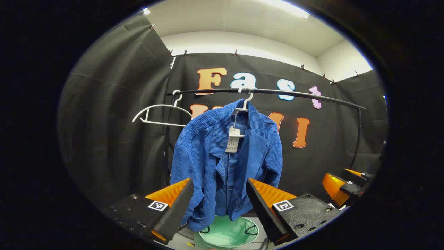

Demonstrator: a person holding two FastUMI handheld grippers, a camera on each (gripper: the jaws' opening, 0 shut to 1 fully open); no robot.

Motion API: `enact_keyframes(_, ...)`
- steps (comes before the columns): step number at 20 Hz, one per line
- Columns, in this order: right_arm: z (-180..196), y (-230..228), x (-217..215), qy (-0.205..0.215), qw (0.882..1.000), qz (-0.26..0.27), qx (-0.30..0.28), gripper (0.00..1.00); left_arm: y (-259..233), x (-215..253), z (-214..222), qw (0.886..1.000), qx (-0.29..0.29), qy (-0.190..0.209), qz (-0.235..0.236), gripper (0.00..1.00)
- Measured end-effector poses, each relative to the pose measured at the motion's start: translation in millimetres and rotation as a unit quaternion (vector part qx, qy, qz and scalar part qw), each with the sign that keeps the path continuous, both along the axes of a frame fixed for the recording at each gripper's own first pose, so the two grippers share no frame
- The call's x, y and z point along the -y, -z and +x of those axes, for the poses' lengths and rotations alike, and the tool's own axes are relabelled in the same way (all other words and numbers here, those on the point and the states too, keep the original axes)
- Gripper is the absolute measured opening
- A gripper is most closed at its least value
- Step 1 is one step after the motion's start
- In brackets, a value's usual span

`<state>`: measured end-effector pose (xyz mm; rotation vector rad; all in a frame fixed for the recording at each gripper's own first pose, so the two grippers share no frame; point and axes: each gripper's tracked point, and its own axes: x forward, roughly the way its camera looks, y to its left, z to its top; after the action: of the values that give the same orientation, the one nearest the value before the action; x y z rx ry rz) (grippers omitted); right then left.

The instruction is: Grasp the clothes on the hanger with both hands and then place them into the laundry hamper below.

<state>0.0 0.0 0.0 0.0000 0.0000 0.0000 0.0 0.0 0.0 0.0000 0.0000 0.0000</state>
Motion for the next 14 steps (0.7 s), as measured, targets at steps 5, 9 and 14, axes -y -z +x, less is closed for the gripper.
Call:
enact_keyframes(5,13,0,-13,0.004,1.0,0.001,-0.001,0.98,-1,-6,22,1.0,0.007,0.006,-0.011,0.92)
enact_keyframes(9,23,7,-15,0.013,1.0,0.003,-0.013,0.98,4,-11,32,1.0,-0.002,0.017,-0.015,0.95)
enact_keyframes(14,28,1,-20,0.017,1.0,0.015,0.001,0.98,-5,-16,36,1.0,0.001,0.018,-0.01,0.95)
